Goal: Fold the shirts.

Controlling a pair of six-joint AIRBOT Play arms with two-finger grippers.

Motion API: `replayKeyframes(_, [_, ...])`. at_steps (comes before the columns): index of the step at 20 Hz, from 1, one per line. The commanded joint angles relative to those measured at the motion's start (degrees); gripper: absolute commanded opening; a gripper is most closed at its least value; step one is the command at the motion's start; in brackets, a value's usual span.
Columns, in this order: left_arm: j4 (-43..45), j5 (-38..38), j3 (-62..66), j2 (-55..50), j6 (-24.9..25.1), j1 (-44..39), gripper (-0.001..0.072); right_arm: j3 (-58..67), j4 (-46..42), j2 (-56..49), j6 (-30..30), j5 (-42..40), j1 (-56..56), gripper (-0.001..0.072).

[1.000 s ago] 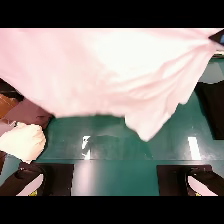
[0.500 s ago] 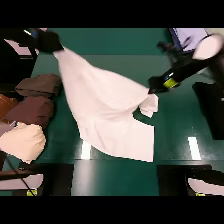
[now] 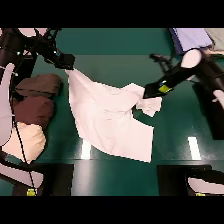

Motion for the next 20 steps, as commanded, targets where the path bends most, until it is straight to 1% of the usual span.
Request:
replayKeyframes(1, [0.8,-0.4,0.0,-0.5,0.0,0.0,0.0026,-2.3,-0.1,3.6,-1.9,-0.1,-9.7,0.0454])
replayKeyframes(3, [0.7,-0.3,0.0,-0.5,0.0,0.0,0.0026,-6.1,2.3,3.3,-2.4,-3.6,-16.5,0.0454])
replayKeyframes(5, [0.1,0.8,0.0,-0.5,0.0,0.0,0.0026,-8.2,9.3,0.9,-6.6,-7.1,-20.4,0.0454])
replayKeyframes(6, [-0.3,1.4,0.0,-0.5,0.0,0.0,0.0026,-8.0,10.9,-1.2,-7.9,-8.2,-20.8,0.0454])
replayKeyframes(9, [-0.5,2.1,0.0,-0.5,-0.1,0.0,0.0026,-3.9,10.7,-8.5,-9.7,-9.9,-18.6,0.0454])
replayKeyframes(13, [-0.5,2.0,0.0,-0.5,-0.1,0.0,0.0026,4.7,10.6,-18.0,-10.8,-9.3,-13.7,0.0453])
replayKeyframes(16, [-0.5,2.0,0.0,-0.5,0.0,0.0,0.0026,9.8,10.2,-23.7,-11.1,-4.7,-11.2,0.0453])
replayKeyframes(18, [-0.5,1.9,0.0,-0.5,0.0,0.0,0.0026,11.3,10.1,-25.7,-11.2,-3.5,-10.3,0.0447])
replayKeyframes(19, [-0.5,1.6,0.0,-0.5,0.0,0.0,0.0026,11.8,10.1,-26.1,-11.2,-3.7,-9.8,0.0372])
replayKeyframes(20, [-0.5,1.6,0.0,-0.5,0.0,0.0,0.0026,12.3,9.6,-26.2,-11.3,-3.8,-9.8,0.0191])
